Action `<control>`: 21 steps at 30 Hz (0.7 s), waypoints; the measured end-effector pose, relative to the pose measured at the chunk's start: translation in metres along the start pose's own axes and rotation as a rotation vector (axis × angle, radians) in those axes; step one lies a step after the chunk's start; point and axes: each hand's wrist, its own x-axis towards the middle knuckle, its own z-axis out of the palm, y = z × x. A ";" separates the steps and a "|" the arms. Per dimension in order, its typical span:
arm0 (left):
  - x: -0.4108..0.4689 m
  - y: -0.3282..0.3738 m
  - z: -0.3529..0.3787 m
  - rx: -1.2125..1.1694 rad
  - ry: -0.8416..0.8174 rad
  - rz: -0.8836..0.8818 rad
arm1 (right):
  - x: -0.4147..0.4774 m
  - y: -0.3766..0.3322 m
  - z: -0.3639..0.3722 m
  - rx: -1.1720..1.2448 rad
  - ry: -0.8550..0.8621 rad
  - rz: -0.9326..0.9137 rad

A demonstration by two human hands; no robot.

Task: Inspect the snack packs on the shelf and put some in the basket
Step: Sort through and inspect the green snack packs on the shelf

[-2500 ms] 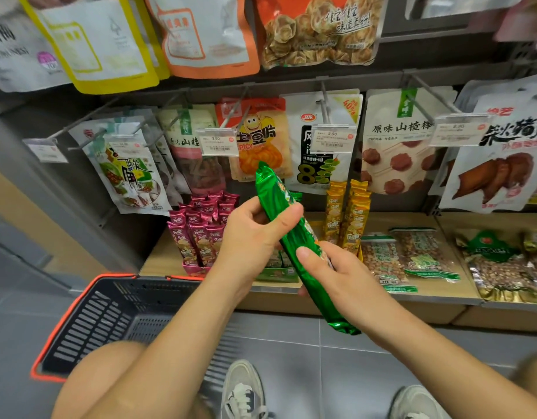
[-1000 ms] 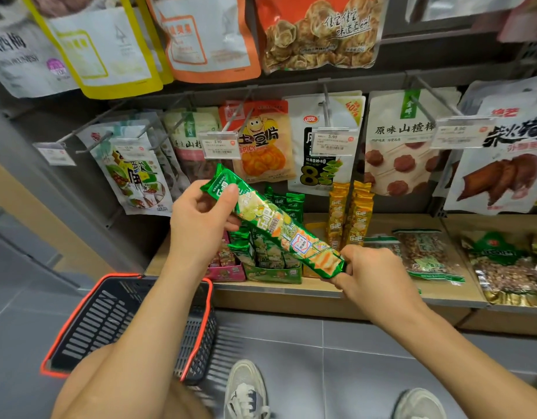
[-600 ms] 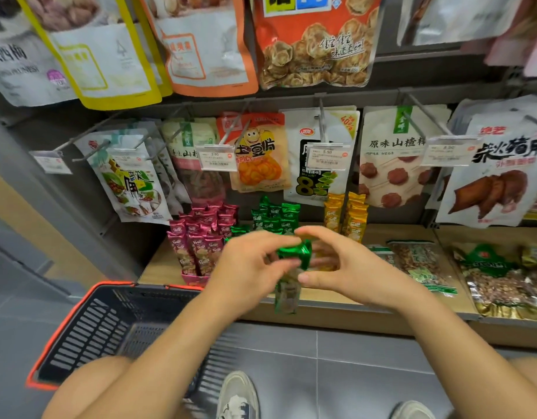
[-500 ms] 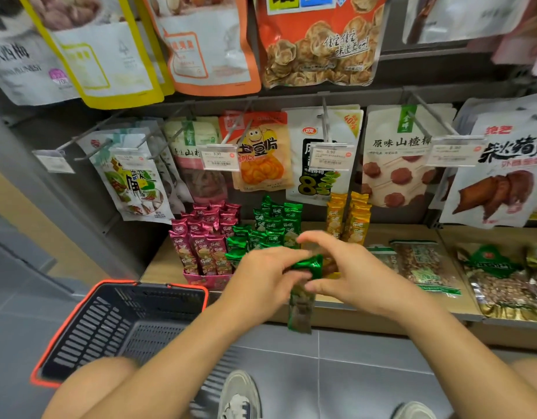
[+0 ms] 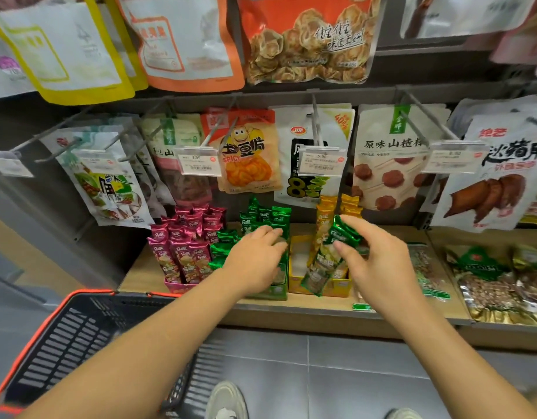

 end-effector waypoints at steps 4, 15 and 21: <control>0.010 -0.008 0.030 0.045 -0.054 -0.017 | 0.003 0.000 0.012 0.117 0.122 -0.055; 0.009 -0.019 0.031 -0.021 -0.024 -0.004 | 0.035 -0.008 0.083 0.115 0.098 -0.067; 0.006 -0.021 0.034 -0.153 -0.022 0.010 | 0.049 0.011 0.111 0.053 -0.006 -0.003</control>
